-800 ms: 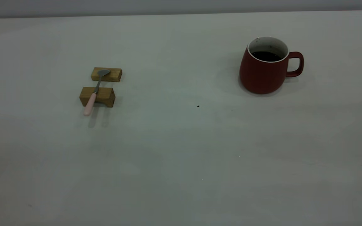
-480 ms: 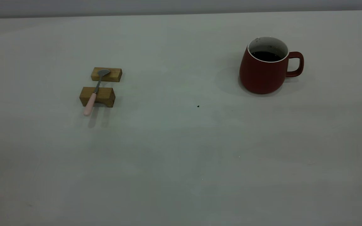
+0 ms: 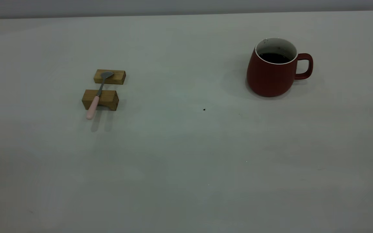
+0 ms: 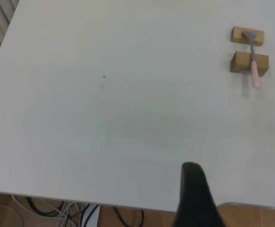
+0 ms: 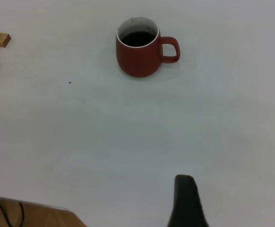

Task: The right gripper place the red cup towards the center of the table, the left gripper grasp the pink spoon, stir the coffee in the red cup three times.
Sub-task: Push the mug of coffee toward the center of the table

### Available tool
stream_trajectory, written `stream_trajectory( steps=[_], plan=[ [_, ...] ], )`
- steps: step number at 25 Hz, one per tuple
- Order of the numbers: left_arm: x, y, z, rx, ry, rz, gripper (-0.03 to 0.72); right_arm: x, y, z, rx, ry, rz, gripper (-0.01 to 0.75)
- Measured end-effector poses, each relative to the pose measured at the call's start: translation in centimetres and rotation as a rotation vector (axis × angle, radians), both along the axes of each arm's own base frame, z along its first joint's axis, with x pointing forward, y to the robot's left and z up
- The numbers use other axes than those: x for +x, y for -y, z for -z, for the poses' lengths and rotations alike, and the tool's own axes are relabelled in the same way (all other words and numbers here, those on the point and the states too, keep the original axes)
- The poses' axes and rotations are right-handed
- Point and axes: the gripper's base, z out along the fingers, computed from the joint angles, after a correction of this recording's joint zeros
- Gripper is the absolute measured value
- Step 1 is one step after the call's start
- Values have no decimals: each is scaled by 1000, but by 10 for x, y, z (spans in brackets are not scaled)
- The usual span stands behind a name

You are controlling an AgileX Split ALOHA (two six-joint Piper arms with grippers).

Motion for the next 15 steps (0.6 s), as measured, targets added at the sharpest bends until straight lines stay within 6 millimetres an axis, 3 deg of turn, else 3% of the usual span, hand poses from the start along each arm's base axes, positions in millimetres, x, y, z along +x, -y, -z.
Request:
stream_trajectory(
  steps=[15],
  plan=[
    [0, 0, 0, 0, 0, 0, 548, 0, -2, 0, 26, -1, -8, 584]
  ],
)
